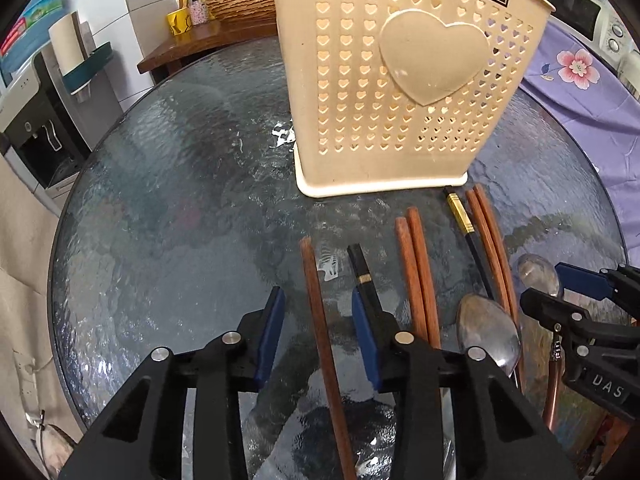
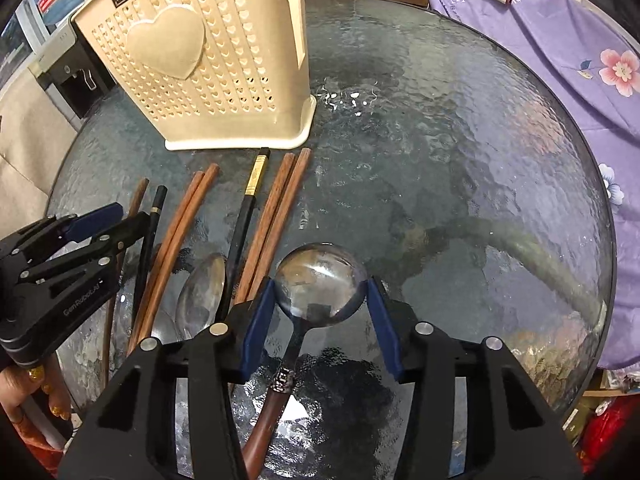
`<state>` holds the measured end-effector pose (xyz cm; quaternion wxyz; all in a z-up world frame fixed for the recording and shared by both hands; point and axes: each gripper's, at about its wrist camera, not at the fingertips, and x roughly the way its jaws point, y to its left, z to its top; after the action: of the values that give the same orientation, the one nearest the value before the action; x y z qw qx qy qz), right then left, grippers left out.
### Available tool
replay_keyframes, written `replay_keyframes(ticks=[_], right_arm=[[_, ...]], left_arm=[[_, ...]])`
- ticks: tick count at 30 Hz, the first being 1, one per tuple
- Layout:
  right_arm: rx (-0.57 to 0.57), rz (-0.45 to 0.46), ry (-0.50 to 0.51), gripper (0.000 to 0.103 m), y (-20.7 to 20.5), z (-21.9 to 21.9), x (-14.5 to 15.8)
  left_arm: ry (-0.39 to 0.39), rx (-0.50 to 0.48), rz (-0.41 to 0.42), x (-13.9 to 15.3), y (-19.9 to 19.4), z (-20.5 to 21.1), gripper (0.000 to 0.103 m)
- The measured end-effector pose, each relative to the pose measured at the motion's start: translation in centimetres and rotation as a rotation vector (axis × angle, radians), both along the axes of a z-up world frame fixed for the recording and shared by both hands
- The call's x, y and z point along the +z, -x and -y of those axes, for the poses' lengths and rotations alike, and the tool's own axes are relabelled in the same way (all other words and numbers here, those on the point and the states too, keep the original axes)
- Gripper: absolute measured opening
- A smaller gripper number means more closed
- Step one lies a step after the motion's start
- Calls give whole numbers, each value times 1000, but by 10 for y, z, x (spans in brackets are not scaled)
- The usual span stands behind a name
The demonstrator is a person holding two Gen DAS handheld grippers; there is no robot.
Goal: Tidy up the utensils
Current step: 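Grasp the wooden-handled ladle with the right tool while the left tool grasps a wooden chopstick, then carry the chopstick into the basket with the left tool while the right tool carries the ladle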
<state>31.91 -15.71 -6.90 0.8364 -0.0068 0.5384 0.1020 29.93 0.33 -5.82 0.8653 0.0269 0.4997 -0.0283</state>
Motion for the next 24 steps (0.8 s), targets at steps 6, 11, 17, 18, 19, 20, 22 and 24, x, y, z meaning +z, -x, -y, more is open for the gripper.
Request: replay_keyframes(ticks=[6,11,17,18,19,20,22,24], right_arm=[[11,8,-10,48,-3,0,0],[20,54,-28,48,-1,2,0],[58,146,-15,48,7,1,14],[66,161,-12,48,8,1,17],[71,173,-13,48,9,0,19],[76,190,-19,48,11,1,23],[81,222,-24,48,14,2,30],[87,262,-17,48,18,5,38]], left_arm=[[-2,12,-10,1,-12,2,18],[-4,29,-5,0,-19,4,8],[27,41,-8,-1,-25,2,7],[29,42,-7,-1,-26,1,7],[32,44,-7,-1,-27,1,7],[40,46,-2,0,-27,0,7],[39,51,27,6,-24,-3,7],[41,53,59,15,-20,-7,7]])
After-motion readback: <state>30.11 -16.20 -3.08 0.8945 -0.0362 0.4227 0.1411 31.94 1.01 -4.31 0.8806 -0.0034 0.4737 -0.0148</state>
